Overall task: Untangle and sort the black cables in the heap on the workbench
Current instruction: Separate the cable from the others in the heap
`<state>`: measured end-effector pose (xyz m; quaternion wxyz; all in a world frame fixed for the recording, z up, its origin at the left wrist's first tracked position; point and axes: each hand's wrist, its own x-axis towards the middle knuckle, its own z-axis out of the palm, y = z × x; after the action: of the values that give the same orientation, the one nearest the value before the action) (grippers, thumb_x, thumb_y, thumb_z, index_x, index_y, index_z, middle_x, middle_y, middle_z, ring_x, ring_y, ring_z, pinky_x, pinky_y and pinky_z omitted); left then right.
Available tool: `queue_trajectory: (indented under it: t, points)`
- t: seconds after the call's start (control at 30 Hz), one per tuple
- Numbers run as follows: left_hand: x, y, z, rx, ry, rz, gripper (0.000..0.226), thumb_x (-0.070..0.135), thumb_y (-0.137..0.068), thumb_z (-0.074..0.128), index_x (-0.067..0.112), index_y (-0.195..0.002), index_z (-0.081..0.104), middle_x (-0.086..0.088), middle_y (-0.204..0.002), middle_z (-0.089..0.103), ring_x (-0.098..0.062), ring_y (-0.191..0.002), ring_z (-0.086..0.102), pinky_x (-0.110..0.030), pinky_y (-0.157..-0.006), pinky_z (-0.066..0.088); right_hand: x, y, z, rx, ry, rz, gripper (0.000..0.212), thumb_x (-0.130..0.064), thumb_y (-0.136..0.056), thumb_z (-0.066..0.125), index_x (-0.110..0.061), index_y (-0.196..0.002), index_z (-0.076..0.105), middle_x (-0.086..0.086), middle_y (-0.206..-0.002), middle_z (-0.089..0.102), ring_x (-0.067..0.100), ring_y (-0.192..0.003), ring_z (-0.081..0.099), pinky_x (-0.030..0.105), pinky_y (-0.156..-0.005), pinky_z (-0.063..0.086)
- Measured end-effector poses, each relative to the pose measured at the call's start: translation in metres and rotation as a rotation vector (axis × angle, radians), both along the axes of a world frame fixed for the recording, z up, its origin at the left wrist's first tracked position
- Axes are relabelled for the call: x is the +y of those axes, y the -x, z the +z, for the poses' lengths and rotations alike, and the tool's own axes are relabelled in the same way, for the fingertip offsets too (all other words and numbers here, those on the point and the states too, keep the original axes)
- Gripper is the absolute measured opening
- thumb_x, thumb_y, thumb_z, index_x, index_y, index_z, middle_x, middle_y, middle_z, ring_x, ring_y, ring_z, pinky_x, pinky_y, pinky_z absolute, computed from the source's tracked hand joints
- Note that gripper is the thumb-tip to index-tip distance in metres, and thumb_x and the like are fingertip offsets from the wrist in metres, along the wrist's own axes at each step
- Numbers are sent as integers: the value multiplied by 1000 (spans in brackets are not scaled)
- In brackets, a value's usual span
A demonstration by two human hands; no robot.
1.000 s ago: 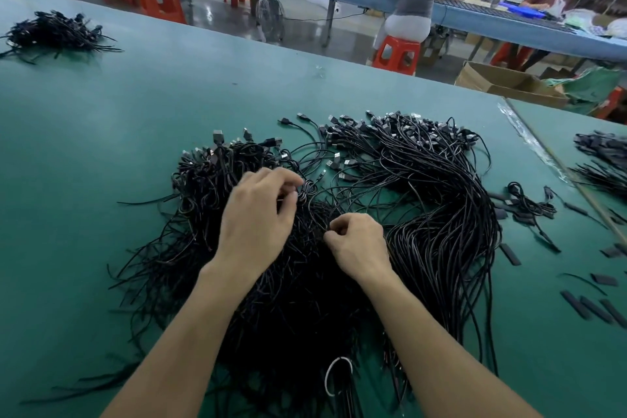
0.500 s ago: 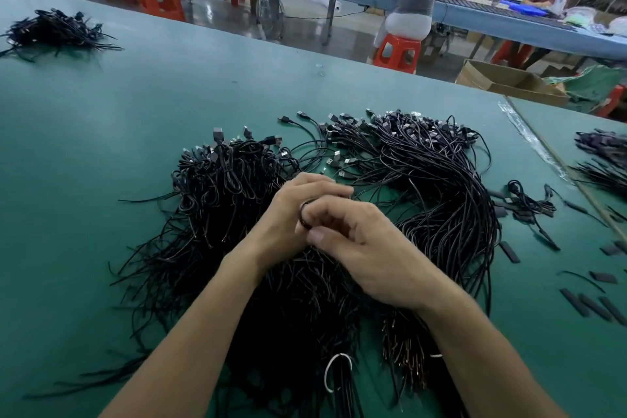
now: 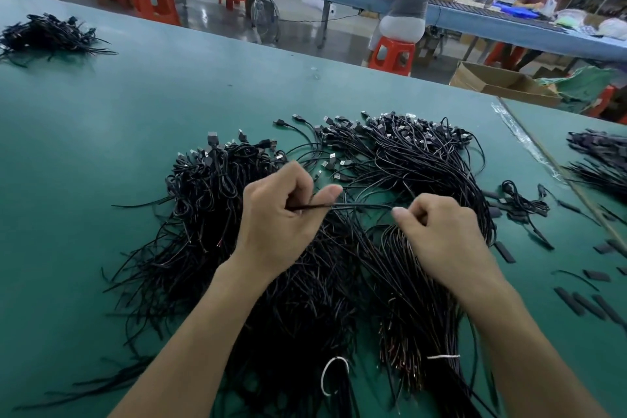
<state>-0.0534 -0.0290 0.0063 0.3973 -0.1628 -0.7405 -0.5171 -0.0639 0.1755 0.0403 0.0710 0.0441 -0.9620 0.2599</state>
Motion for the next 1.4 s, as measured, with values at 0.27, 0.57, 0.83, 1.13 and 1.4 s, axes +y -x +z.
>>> queue_trajectory:
  t: [0.27,0.57,0.83,1.13,1.4]
  points:
    - [-19,-19,26,38,287,192,28,26,-86,74,18,-64,60,23,-55,40,-2,-45,38,-19,-42,30,32,10,-18,-54,-206,-205,30,-32,-100,52,-14,-78,62,2,-68,61,20,-64,58,34,-58,48]
    - [-8,-16,-6,-567,765,224,44,56,-97,27,24,-70,38,12,-61,41,-22,-60,57,-34,-55,39,-33,-17,-8,58,115,317,51,-51,-102,27,-28,-142,48,-12,-138,55,3,-128,46,27,-111,35]
    - [-13,-12,-1,-673,225,-93,48,64,-84,61,23,-61,53,12,-47,49,-7,-42,41,-27,-47,38,-35,-9,-8,94,386,264,20,-30,-100,55,-22,-88,70,-20,-63,61,0,-56,52,14,-52,40]
    - [-9,-28,24,-873,-465,-1235,43,45,-96,57,21,-61,55,7,-51,25,-7,-42,19,-17,-38,19,-40,-16,-8,-59,588,380,35,-56,-89,52,-29,-70,65,19,-59,48,21,-53,36,50,-47,35]
    - [5,-13,4,-535,-924,-673,42,34,-96,43,11,-89,77,-3,-74,69,-15,-71,69,-23,-64,57,-43,-30,-15,-210,245,545,25,-30,-102,53,-20,-82,64,-8,-53,47,7,-45,36,29,-43,32]
